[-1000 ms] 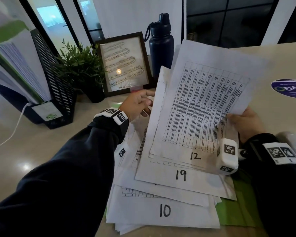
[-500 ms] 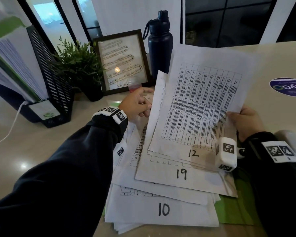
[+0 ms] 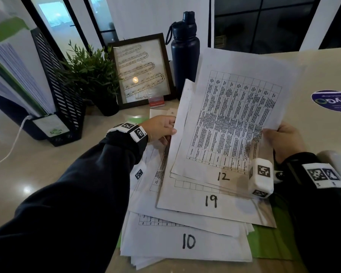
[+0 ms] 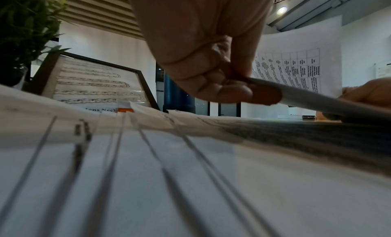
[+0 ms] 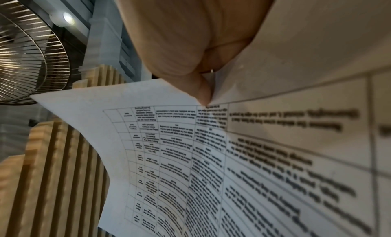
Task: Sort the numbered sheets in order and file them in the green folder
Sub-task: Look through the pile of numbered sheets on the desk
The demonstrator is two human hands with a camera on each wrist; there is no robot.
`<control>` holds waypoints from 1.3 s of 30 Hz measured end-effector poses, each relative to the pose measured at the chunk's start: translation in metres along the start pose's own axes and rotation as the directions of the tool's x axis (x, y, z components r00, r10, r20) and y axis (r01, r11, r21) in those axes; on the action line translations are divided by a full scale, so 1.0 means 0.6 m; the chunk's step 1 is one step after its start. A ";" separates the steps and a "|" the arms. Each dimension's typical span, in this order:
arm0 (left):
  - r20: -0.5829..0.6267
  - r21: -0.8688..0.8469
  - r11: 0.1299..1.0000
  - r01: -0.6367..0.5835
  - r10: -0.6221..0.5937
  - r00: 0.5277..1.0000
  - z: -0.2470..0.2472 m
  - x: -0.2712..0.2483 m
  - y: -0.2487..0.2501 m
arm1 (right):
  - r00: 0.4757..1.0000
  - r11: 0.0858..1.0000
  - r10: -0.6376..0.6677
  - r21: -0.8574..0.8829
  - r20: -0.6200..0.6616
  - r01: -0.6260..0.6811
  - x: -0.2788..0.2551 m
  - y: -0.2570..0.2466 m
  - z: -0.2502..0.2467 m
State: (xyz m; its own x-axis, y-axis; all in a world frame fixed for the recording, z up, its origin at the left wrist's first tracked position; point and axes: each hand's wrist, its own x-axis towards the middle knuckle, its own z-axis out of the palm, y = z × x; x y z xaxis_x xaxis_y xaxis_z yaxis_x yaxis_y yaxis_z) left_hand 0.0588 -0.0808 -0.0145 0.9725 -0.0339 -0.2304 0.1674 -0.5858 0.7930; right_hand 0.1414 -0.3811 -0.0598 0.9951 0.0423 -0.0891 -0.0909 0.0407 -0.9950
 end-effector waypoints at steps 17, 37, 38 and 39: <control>-0.063 -0.010 0.997 -0.075 0.074 0.995 -0.002 -0.009 0.009 | 0.982 0.989 0.144 0.001 0.121 -0.146 -0.002 -0.004 0.006; -0.459 0.294 0.949 0.113 0.036 0.888 -0.018 0.008 -0.007 | 0.924 0.992 0.040 0.123 -0.381 0.007 0.005 -0.012 -0.004; -0.476 0.314 0.939 0.138 0.030 0.879 -0.018 0.008 -0.005 | 0.923 0.992 0.045 0.124 -0.382 0.002 0.006 -0.011 -0.003; -0.487 0.327 0.931 0.161 0.020 0.873 -0.018 0.009 -0.005 | 0.924 0.993 0.046 0.122 -0.379 0.001 0.008 -0.010 -0.003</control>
State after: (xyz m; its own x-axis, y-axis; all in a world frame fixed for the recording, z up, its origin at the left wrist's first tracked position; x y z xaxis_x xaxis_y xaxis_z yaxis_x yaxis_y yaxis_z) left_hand 0.0651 -0.0706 -0.0120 0.9312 0.3533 0.0895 0.2598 -0.8157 0.5169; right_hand 0.1467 -0.3828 -0.0544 0.9300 -0.3378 -0.1450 -0.0942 0.1623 -0.9822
